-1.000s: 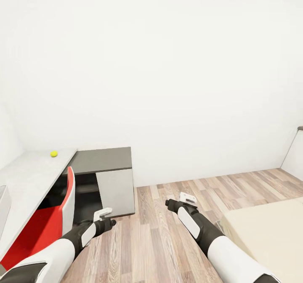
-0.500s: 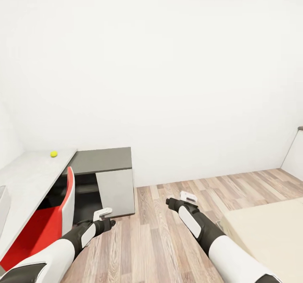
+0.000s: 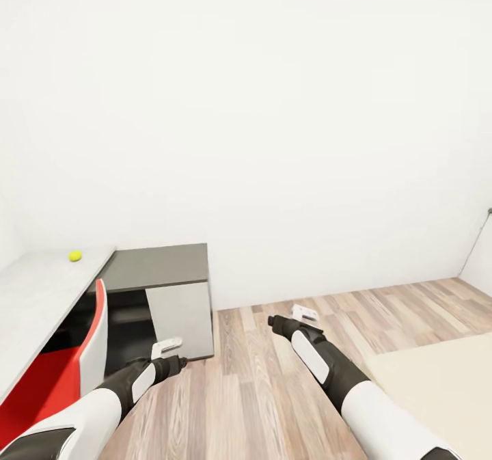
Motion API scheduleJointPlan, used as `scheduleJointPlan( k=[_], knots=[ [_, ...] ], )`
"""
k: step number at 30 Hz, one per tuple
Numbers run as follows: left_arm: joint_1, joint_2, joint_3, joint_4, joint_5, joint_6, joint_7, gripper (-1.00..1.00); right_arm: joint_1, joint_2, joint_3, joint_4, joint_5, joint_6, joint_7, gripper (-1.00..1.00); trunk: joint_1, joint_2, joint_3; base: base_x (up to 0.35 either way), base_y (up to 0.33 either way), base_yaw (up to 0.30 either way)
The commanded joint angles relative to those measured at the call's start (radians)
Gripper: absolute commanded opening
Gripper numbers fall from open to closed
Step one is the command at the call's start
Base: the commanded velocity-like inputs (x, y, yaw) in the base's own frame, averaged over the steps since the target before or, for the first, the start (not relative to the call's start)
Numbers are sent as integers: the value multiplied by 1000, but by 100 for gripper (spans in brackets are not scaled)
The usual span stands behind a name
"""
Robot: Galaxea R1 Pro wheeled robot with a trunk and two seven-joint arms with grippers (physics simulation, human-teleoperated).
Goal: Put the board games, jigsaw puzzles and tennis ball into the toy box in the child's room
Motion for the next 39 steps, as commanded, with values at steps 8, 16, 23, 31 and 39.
scheduleJointPlan(
  k=[8, 16, 23, 31, 39],
  knots=[
    [0, 0, 8, -2, 4, 2, -2, 100, 0, -4, 3, -2, -7, 0, 9, 100, 1, -1, -6, 292, -69, -25],
    [0, 2, 9, -2, 3, -7, -2, 100, 0, -3, 4, -4, -6, -3, 11, 100, 1, -1, -10, 301, -79, -12],
    [0, 2, 8, -2, 4, -8, -2, 100, 0, -3, 5, -4, -5, -4, 11, 100, 1, -1, -10, 302, -90, 30],
    [0, 2, 8, -2, 4, -11, -2, 100, 0, -3, 5, -4, -5, -4, 11, 100, 1, -1, -6, 306, -38, 222],
    [0, 1, 8, -2, 4, -12, -2, 100, 0, -3, 5, -4, -5, -4, 11, 100, 1, -1, -2, 302, -68, 268]
  ],
)
